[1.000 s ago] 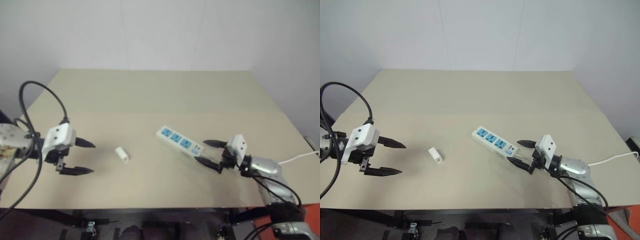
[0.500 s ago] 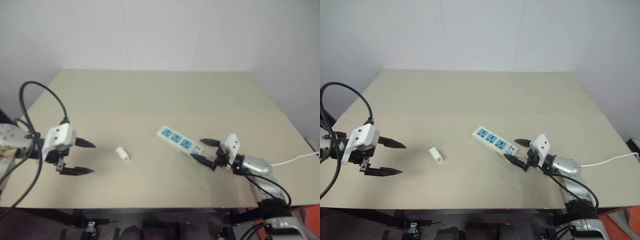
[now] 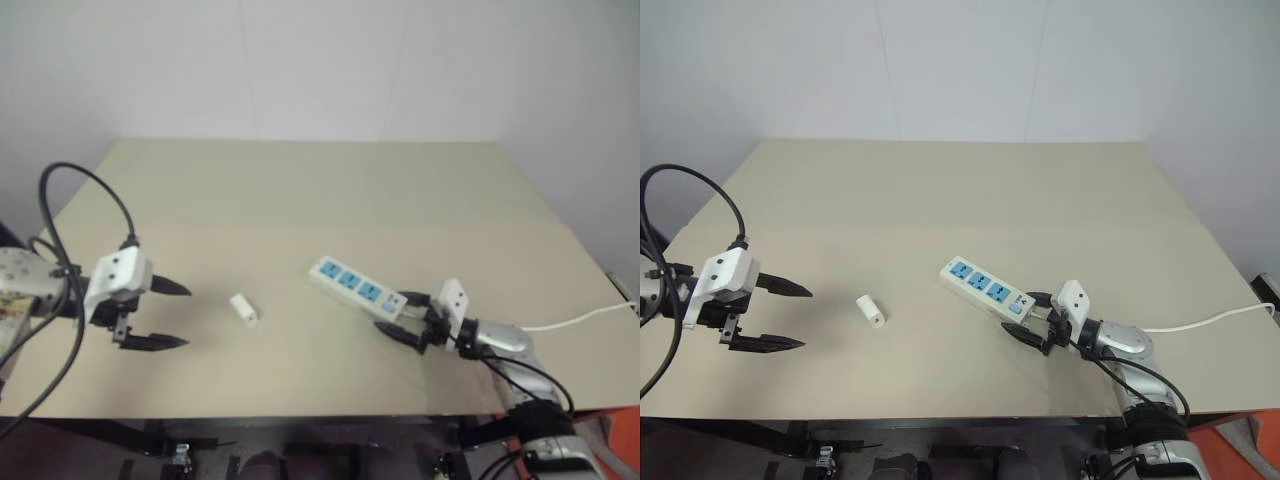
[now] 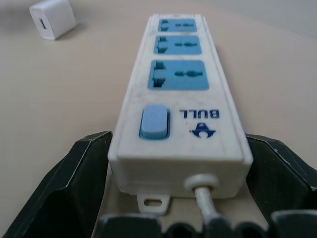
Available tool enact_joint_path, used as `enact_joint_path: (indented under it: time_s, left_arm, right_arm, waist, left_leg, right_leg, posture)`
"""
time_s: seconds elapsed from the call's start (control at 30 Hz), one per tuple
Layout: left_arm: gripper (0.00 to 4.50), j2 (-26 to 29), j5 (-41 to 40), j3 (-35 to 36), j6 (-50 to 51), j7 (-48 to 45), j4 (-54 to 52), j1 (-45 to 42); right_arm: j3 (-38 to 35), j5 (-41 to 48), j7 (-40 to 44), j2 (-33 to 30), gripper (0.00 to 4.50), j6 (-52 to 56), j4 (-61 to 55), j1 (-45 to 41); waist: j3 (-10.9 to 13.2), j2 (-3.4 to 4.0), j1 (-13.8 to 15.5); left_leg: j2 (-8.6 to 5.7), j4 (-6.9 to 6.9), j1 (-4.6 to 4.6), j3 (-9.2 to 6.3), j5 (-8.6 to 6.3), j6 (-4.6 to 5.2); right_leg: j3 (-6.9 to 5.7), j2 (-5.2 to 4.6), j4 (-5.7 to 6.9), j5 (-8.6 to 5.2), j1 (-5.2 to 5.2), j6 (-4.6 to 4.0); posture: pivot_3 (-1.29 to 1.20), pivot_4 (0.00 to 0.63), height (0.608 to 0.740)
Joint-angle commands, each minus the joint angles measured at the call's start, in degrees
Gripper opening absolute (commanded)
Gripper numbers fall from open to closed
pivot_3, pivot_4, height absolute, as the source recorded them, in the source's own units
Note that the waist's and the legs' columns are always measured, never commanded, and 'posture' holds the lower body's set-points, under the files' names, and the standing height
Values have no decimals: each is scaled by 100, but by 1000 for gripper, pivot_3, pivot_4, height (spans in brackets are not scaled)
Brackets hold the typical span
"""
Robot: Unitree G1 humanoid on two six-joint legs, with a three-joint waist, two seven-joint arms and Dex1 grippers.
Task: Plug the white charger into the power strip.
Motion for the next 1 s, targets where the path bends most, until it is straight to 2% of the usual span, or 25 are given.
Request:
enact_joint_path:
  time_s: [0.03, 0.3, 0.47, 0.53, 0.63, 0.77, 0.87, 1.0]
  left_arm:
    - [4500, 44, -47, 128, -28, 15, -71, -110]
    - [4500, -65, -200, 118, 4, -46, 21, -471]
    - [4500, 44, -76, -37, -87, -244, 146, -865]
    - [4500, 67, 65, -228, -235, -445, 225, -1065]
    - [4500, 330, 153, -1125, -702, -663, 208, -1528]
    - [4500, 711, 551, -2949, -2178, -664, 449, -2695]
    - [4500, 418, 699, -4310, -2970, -664, 944, -4018]
    - [4500, 10, 763, -5835, -3754, -664, 1452, -5210]
  right_arm:
    - [-69, -2, -81, 19, 4480, -201, 77, -79]
    - [-84, 27, -64, 11, 4480, -191, 240, -124]
    - [-19, 68, 76, 52, 3395, -165, 231, -122]
    - [4, 46, 121, 49, 3400, -196, 245, -116]
    - [63, -66, 180, 13, 3400, -331, 310, -150]
    - [82, -118, 314, -35, 3400, -387, 551, -335]
    - [113, -165, 521, -120, 3400, -408, 788, -502]
    - [128, -183, 722, -179, 3400, -423, 967, -635]
  waist:
    - [0, 0, -4]
    - [-4, -6, 0]
    - [-4, -7, -4]
    - [-4, -7, -9]
    - [-4, -12, -1]
    - [-3, -15, -1]
    - [-3, -19, 14]
    - [-3, -19, 7]
  left_leg:
    - [0, 0, 1, 0, 0, 0]
    - [0, 1, 8, -1, 0, 0]
    - [-1, 1, 7, 0, 0, 0]
    - [-1, 0, 7, 0, 0, 0]
    - [-1, 1, 7, 3, 0, 0]
    - [-4, 3, 6, 4, 0, 0]
    - [-6, 9, 5, 7, 0, 0]
    - [-9, 9, 1, 8, 0, 2]
  right_leg:
    - [0, 0, 1, 0, 1, 0]
    - [0, 0, 1, 0, 8, 0]
    - [0, 0, 0, 0, 8, 0]
    - [0, 1, 0, 0, 7, 0]
    - [0, 2, 1, 0, 8, 0]
    - [4, 2, -2, 0, 10, 0]
    - [5, 4, 1, 1, 12, 0]
    - [8, 3, -3, 1, 10, 2]
  posture:
    - [0, 150, 740]
    - [0, 150, 740]
    - [0, 150, 740]
    - [0, 150, 740]
    - [0, 150, 740]
    - [0, 150, 740]
    - [0, 150, 740]
    - [0, 150, 740]
